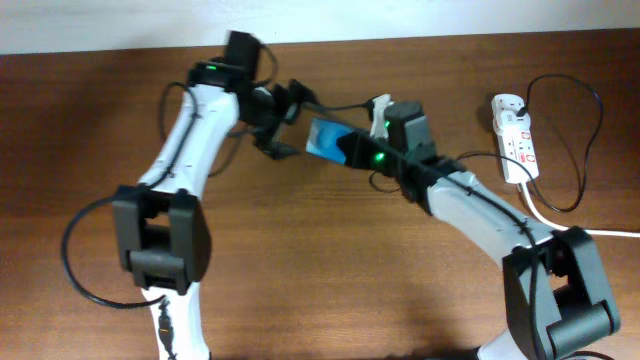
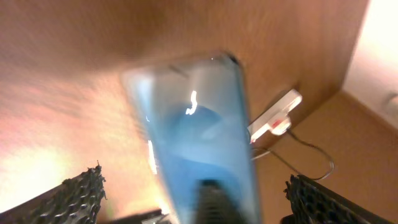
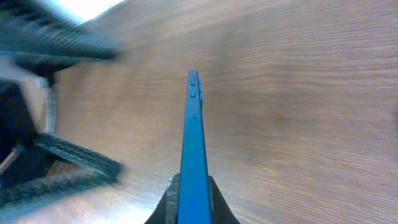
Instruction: Plug charger to phone and switch on socket
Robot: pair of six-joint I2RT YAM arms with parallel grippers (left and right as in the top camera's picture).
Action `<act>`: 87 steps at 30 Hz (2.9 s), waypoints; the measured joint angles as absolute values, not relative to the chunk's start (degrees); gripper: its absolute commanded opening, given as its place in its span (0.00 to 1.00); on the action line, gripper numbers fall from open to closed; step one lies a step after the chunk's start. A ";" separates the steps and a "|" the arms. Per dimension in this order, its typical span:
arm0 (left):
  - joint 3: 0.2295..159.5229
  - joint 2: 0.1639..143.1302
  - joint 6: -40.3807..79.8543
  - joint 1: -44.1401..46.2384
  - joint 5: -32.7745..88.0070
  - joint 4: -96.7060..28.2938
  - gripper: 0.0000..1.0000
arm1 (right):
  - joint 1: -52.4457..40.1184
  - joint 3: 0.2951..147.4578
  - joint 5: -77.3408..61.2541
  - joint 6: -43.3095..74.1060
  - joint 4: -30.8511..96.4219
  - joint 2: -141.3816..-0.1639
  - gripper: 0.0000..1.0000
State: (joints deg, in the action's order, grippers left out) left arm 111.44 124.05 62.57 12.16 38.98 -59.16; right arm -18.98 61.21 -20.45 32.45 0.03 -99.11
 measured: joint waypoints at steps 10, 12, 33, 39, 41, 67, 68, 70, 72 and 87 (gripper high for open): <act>82.91 99.04 27.88 14.74 25.41 -48.64 0.99 | -0.36 74.83 -42.33 41.32 12.78 -95.13 0.04; 60.38 81.62 26.74 15.20 26.33 -25.96 0.99 | -1.37 75.07 -43.70 41.17 17.54 -94.98 0.04; 40.34 107.81 67.99 11.64 36.36 70.65 0.89 | -19.66 62.54 -42.92 69.12 -26.02 -107.22 0.04; 41.60 108.01 76.42 11.70 28.40 70.39 0.52 | -20.53 62.54 -39.33 71.02 -28.62 -107.22 0.04; 41.65 108.03 79.94 11.70 26.24 70.37 0.47 | -20.86 62.54 -38.24 72.03 -29.17 -107.22 0.04; 41.56 108.68 94.74 10.72 20.95 72.25 0.00 | -28.25 62.89 -29.39 71.88 -28.40 -107.00 0.98; 41.58 108.66 93.89 10.79 20.10 72.31 0.00 | -29.39 62.76 -30.41 69.58 -28.12 -107.00 0.98; 41.60 108.66 94.59 10.81 20.60 72.36 0.00 | -25.39 62.76 -35.46 64.84 -27.68 -106.98 0.98; 41.60 108.66 95.55 8.08 26.52 72.38 0.00 | -14.66 62.76 -41.93 60.58 -26.92 -106.06 0.98; 63.18 110.10 94.52 -0.86 66.11 24.97 0.00 | 3.01 62.76 -29.12 18.17 31.11 -87.68 0.94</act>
